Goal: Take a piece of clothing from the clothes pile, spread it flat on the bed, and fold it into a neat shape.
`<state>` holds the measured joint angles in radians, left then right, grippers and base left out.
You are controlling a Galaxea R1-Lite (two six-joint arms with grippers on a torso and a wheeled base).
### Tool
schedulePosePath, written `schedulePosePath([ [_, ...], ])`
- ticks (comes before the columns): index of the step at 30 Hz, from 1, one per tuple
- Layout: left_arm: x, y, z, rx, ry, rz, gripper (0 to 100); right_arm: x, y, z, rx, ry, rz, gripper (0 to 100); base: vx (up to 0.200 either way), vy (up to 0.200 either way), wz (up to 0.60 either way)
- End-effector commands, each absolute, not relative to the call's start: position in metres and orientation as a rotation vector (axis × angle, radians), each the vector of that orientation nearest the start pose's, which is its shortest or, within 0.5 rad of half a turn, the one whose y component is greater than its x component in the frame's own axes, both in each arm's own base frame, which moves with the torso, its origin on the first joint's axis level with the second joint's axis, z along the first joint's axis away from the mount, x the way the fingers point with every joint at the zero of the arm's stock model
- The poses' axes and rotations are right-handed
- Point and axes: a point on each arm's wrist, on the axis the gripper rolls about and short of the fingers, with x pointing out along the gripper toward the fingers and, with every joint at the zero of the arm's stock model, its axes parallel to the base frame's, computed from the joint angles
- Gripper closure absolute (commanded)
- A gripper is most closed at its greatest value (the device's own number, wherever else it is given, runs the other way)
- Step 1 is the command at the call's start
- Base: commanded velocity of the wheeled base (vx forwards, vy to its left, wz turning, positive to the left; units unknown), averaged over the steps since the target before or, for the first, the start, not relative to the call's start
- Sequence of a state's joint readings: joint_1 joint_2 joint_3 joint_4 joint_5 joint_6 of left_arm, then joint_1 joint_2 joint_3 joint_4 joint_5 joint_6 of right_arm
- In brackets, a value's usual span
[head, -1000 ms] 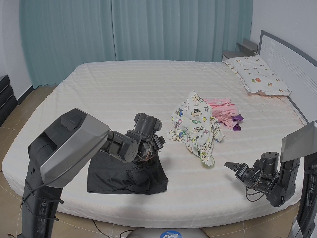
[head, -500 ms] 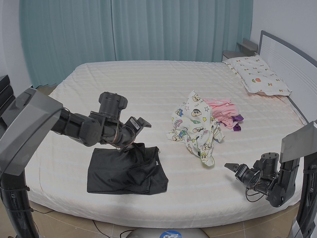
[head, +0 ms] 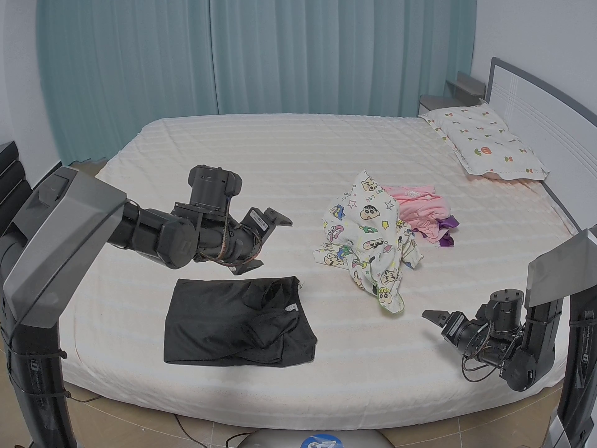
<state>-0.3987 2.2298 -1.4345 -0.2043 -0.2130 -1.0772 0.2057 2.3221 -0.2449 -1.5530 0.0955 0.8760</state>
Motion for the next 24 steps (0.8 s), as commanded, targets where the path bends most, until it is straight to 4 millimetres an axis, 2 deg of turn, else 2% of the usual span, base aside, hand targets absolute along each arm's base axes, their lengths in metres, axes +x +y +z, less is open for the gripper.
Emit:
schedulePosePath([
  [1,0.388,-0.15,0.089,-0.952,0.924,-0.103,0,0.271,0.064,-0.015,0.818,0.584,0.077,0,0.0,0.0,0.0],
  [5,0.375,-0.119,0.088,-0.983,0.907,-0.037,0,0.277,0.071,-0.008,0.815,0.547,0.115,0,0.0,0.0,0.0],
  [6,0.375,-0.119,0.088,-0.983,0.907,-0.037,0,0.277,0.071,-0.008,0.815,0.547,0.115,0,0.0,0.0,0.0],
  [7,0.369,-0.103,0.085,-1.001,0.898,-0.004,0,0.281,0.077,-0.007,0.808,0.533,0.137,0,0.0,0.0,0.0],
  [12,0.352,-0.087,0.078,-1.071,0.908,0.008,0,0.285,0.092,-0.007,0.739,0.53,0.202,0,0.0,0.0,0.0],
  [18,0.348,-0.074,0.068,-1.103,0.878,-0.02,0,0.299,0.105,0.005,0.622,0.502,0.228,0,0.0,0.2,0.0],
  [24,0.354,-0.056,0.059,-1.126,0.853,0.023,0,0.324,0.141,0.016,0.585,0.535,0.258,0,0.0,0.2,0.0],
])
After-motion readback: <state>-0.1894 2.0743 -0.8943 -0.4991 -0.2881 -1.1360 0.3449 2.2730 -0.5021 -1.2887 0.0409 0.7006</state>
